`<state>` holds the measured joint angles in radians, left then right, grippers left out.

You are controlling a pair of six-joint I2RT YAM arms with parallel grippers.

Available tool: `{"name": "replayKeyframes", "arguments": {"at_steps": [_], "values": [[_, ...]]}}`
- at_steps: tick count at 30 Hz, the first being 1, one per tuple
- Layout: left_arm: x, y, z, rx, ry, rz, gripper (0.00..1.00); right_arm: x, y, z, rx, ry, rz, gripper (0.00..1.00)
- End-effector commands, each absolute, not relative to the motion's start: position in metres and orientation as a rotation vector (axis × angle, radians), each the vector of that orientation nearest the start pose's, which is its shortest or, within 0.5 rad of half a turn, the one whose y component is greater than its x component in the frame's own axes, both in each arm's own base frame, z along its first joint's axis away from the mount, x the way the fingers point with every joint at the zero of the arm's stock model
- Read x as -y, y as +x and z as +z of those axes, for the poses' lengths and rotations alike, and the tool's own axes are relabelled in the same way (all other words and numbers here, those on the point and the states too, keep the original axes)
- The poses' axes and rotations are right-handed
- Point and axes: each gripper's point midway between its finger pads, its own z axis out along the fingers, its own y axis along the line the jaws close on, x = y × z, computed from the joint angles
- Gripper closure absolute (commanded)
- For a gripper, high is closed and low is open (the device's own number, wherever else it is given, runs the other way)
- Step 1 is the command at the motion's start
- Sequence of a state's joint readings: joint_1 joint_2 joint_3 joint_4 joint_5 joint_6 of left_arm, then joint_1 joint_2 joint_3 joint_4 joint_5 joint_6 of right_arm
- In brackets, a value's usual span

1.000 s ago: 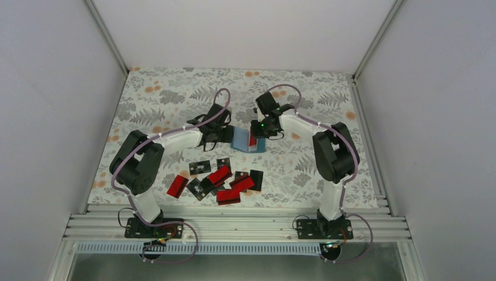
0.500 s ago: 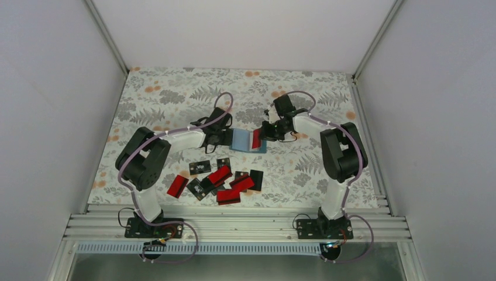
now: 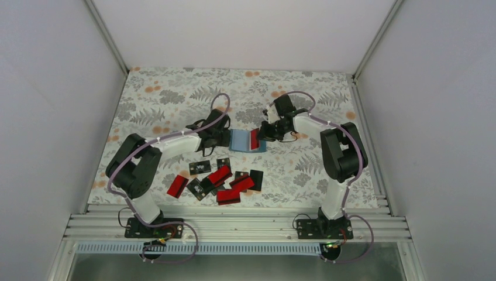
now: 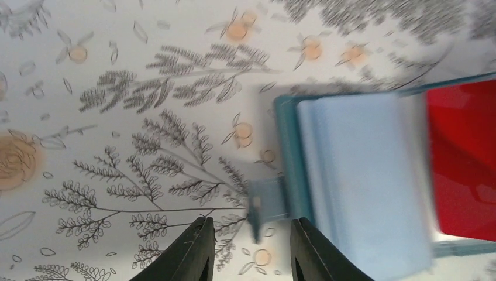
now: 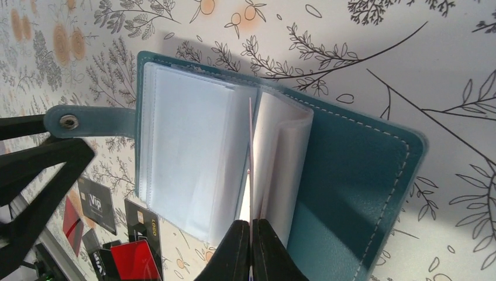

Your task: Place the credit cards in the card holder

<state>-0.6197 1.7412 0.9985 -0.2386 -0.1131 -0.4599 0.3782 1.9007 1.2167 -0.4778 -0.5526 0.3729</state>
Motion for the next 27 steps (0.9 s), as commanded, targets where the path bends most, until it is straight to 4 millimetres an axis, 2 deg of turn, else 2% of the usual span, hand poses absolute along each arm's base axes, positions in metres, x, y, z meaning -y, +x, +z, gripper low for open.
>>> {"name": "replayKeyframes", "arguments": {"at_steps": [1, 6, 10, 18, 27], "values": [[0.253, 0.362, 0.095, -2.474, 0.243, -0.382, 0.67, -0.244, 0.358, 0.050, -2.804, -0.195, 1.003, 0.96], [0.283, 0.360, 0.104, -2.475, 0.339, -0.533, 0.68, -0.247, 0.357, 0.051, -2.801, -0.202, 1.038, 0.96], [0.297, 0.359, 0.088, -2.519, 0.382, -0.591, 0.70, -0.248, 0.355, 0.051, -2.805, -0.202, 1.051, 0.96], [0.299, 0.361, 0.050, -2.598, 0.384, -0.562, 0.84, -0.250, 0.347, 0.046, -2.834, -0.186, 1.140, 0.96], [0.287, 0.360, 0.027, -2.644, 0.373, -0.465, 0.87, -0.249, 0.343, 0.043, -2.846, -0.132, 1.286, 0.96]]}}
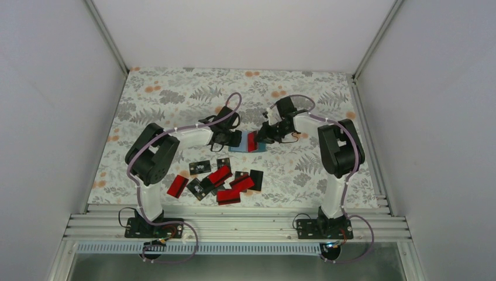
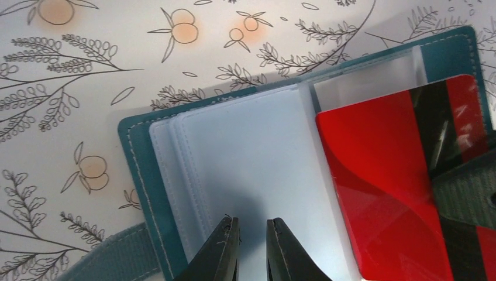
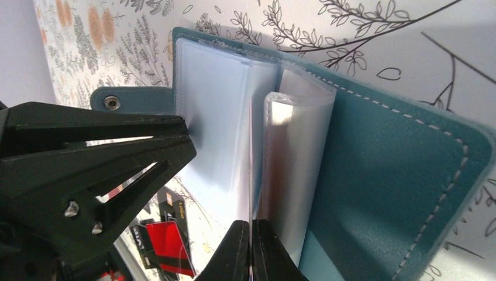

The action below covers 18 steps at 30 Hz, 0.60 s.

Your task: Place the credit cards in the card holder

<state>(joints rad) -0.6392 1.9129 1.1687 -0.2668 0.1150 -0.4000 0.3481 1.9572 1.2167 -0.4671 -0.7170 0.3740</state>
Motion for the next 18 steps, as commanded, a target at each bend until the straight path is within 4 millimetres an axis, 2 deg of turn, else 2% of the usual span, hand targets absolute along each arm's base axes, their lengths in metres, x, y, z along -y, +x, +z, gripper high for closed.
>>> {"name": "replayKeyframes", "arguments": {"at_steps": [1, 9, 18], "values": [[0.284, 0.360, 0.026, -2.647, 0.368, -0.451, 0.87, -0.250, 0.342, 0.043, -2.845, -0.126, 1.304, 0.96], [0.276, 0.356, 0.017, -2.665, 0.357, -0.404, 0.92, -0.256, 0.338, 0.043, -2.835, -0.104, 1.438, 0.96], [0.273, 0.352, 0.011, -2.670, 0.353, -0.403, 0.93, -0.256, 0.336, 0.035, -2.860, -0.075, 1.460, 0.96]]}}
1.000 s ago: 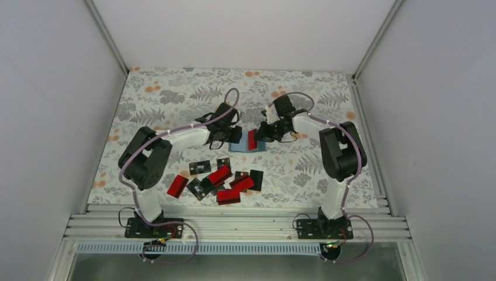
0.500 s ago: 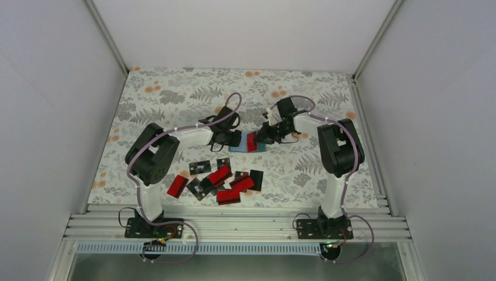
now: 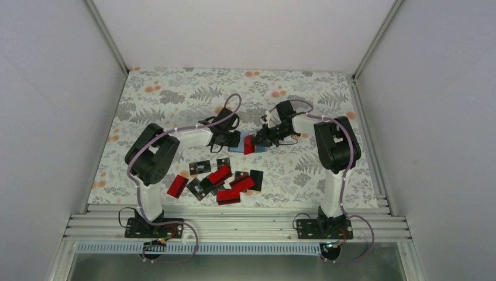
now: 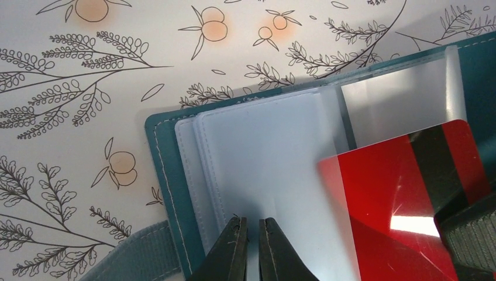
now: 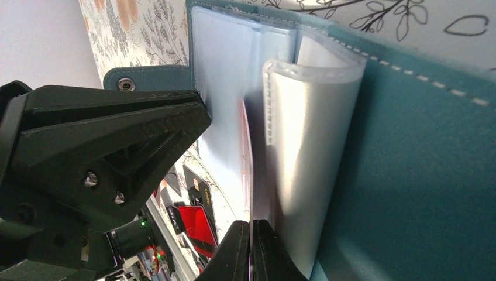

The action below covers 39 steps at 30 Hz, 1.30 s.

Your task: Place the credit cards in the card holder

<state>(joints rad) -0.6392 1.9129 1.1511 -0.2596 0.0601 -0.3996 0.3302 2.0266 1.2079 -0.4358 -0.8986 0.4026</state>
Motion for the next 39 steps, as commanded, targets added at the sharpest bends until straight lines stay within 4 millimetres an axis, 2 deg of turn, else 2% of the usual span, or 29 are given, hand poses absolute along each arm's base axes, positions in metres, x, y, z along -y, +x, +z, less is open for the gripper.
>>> {"name": "replayKeyframes", "arguments": {"at_steps": [1, 25, 39], "values": [[0.273, 0.352, 0.011, -2.670, 0.354, -0.403, 0.93, -0.255, 0.336, 0.034, -2.862, -0.071, 1.449, 0.96], [0.269, 0.348, 0.006, -2.678, 0.359, -0.391, 0.94, -0.253, 0.362, 0.022, -2.829, -0.014, 1.372, 0.96], [0.271, 0.347, 0.006, -2.681, 0.356, -0.405, 0.95, -0.251, 0.371, 0.027, -2.775, -0.026, 1.341, 0.96]]}}
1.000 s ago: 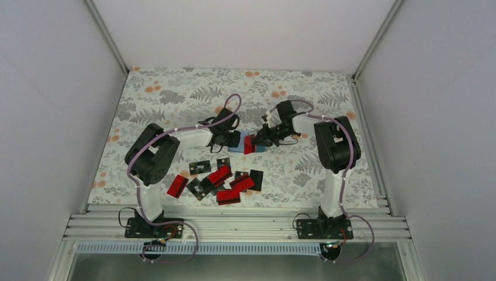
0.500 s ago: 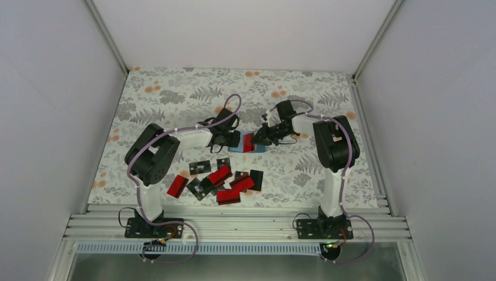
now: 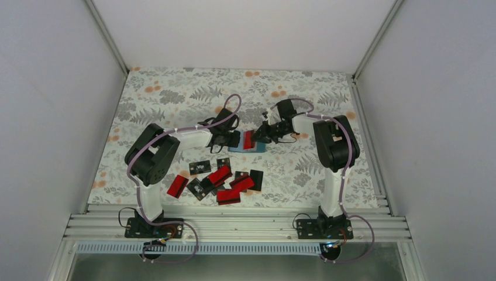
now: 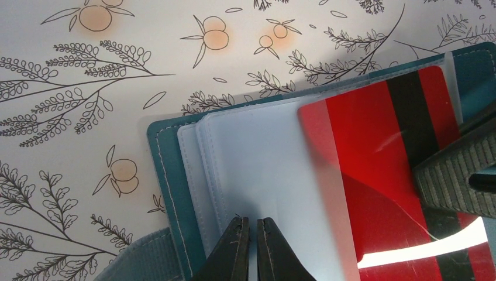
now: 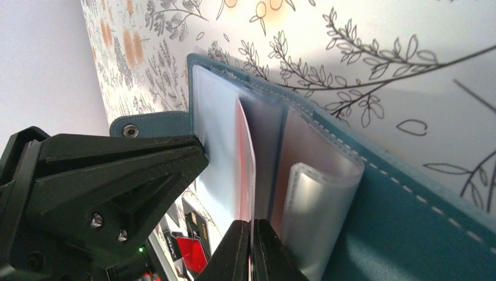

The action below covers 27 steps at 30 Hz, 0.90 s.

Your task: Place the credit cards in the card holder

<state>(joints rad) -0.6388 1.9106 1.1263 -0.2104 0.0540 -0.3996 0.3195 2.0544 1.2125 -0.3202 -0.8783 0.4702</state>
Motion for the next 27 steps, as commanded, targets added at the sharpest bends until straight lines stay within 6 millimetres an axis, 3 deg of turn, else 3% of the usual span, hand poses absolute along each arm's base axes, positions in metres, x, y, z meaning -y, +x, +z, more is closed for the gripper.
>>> {"name": "replayKeyframes", "arguments": {"at_steps": [1, 21, 27], "values": [[0.271, 0.347, 0.006, -2.680, 0.356, -0.407, 0.95, -0.251, 0.372, 0.028, -2.771, -0.026, 1.343, 0.96], [0.271, 0.347, 0.007, -2.675, 0.323, -0.425, 0.95, -0.256, 0.348, 0.019, -2.785, 0.071, 1.439, 0.96], [0.270, 0.345, 0.007, -2.676, 0.320, -0.428, 0.95, -0.257, 0.353, 0.021, -2.758, 0.113, 1.431, 0.96]]}}
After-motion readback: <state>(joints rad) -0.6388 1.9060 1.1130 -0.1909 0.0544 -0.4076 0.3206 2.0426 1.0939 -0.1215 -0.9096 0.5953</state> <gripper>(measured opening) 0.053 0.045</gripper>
